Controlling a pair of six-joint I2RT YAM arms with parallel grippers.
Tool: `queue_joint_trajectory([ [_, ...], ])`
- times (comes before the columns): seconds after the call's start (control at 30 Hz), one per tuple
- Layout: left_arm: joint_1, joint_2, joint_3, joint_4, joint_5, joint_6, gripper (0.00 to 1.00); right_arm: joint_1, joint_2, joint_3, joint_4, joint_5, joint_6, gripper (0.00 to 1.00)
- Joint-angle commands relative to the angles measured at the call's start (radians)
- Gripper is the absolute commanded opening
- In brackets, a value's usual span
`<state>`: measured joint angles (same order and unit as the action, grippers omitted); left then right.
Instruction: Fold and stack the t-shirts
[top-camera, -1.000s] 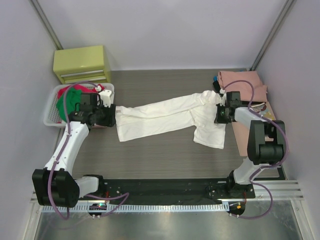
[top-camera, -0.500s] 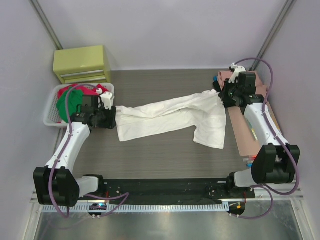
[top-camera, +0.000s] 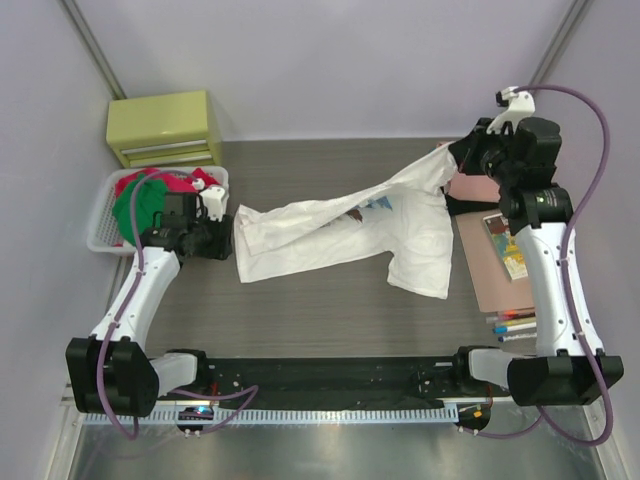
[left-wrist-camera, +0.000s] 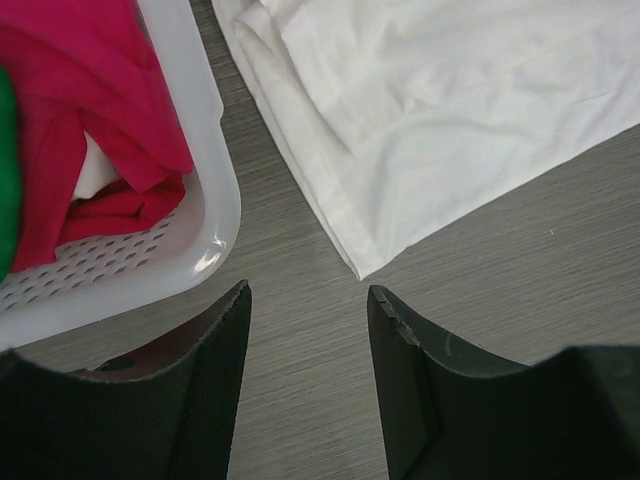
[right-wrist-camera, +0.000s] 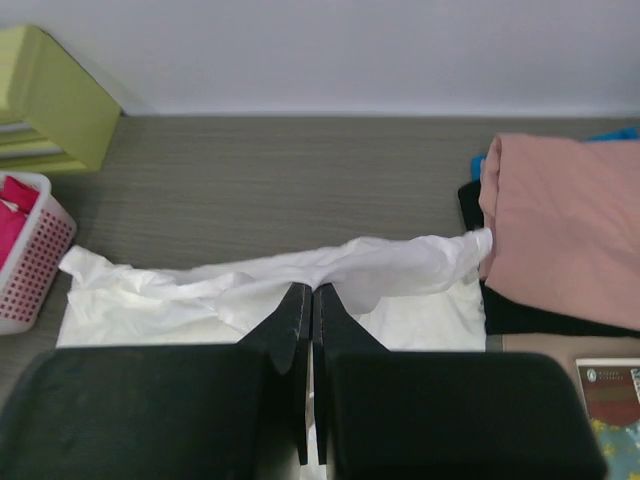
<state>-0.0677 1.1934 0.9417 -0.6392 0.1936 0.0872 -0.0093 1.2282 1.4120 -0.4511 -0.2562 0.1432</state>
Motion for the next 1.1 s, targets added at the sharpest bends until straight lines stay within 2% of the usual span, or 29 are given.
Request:
queue_joint_trajectory([
  [0.0,0.000,-0.029,0.000,0.029,0.004,0.011,0.51,0.002,-0.087,0.143,-0.009,-0.021,0.022,0.01],
  [0.2,0.002,-0.018,-0.004,0.033,0.004,0.016,0.51,0.002,-0.150,0.222,-0.037,-0.040,0.041,0.01],
  [0.3,0.002,-0.026,0.000,0.032,0.047,0.014,0.51,0.002,-0.154,0.237,-0.046,-0.041,0.039,0.01],
  [0.43,0.002,-0.040,0.023,0.021,0.255,0.022,0.52,0.002,-0.145,0.223,-0.046,-0.040,0.035,0.01],
  [0.47,0.000,-0.029,0.032,0.007,0.364,0.025,0.52,0.002,-0.145,0.220,-0.044,-0.041,0.035,0.01],
  [0.53,-0.021,0.000,0.072,-0.007,0.429,0.017,0.52,0.002,-0.147,0.206,-0.040,-0.041,0.036,0.01],
  [0.6,-0.047,0.076,0.113,-0.062,0.472,0.029,0.51,0.002,-0.147,0.194,-0.034,-0.040,0.038,0.01],
  [0.7,-0.128,0.187,0.181,-0.117,0.456,0.052,0.52,0.002,-0.150,0.177,-0.032,-0.035,0.035,0.01],
  [0.8,-0.249,0.332,0.249,-0.181,0.454,0.063,0.51,0.002,-0.159,0.154,-0.028,-0.025,0.024,0.01],
  [1.07,-0.261,0.598,0.379,-0.220,0.656,0.022,0.49,0.002,-0.164,0.128,-0.024,-0.006,0.010,0.01],
])
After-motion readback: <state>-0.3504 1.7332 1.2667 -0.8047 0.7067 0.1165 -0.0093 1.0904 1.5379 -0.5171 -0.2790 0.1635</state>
